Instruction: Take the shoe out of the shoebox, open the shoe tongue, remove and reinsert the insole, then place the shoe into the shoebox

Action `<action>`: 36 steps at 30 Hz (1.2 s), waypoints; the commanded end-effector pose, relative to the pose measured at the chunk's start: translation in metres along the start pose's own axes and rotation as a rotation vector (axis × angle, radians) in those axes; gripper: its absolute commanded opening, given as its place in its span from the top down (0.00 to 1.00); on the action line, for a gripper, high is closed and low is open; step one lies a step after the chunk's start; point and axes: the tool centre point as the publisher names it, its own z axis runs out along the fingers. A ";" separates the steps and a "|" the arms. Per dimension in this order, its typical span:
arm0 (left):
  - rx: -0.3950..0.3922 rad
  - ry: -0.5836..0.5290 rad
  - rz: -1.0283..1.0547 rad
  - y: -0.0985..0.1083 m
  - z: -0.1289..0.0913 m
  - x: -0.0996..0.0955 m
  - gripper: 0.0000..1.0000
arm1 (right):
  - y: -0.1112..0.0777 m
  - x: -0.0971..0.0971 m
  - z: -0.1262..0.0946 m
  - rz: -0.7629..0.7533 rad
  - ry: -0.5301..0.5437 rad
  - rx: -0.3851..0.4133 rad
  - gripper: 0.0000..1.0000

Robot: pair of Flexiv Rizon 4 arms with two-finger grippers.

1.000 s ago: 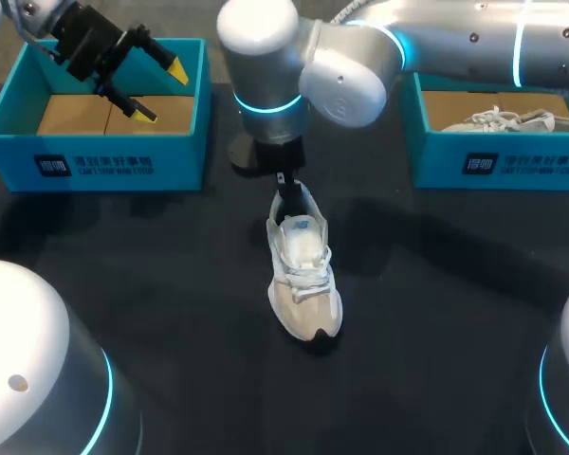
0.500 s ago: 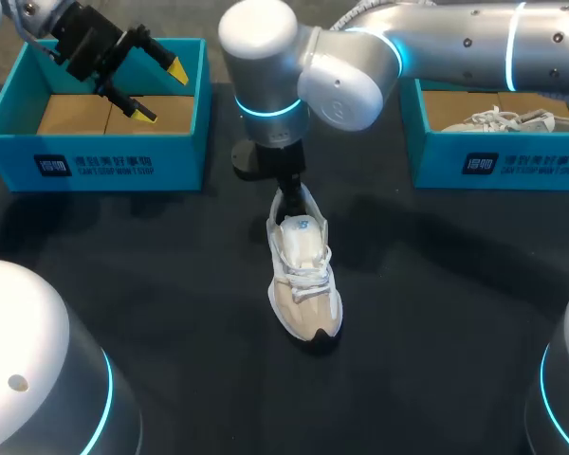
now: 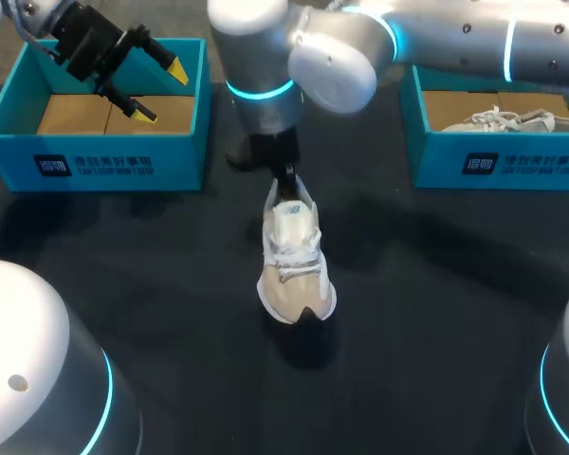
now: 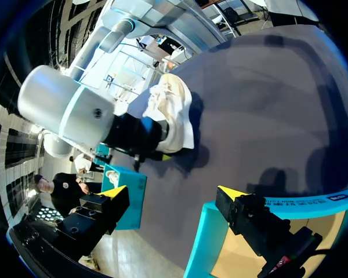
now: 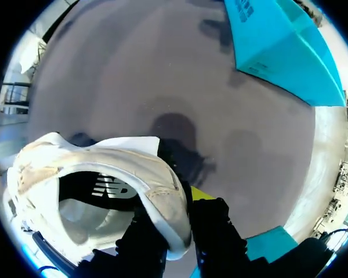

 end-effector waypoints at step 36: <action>0.002 0.003 0.000 0.001 -0.001 0.000 0.00 | -0.006 -0.012 -0.178 -0.094 -0.208 -0.054 1.00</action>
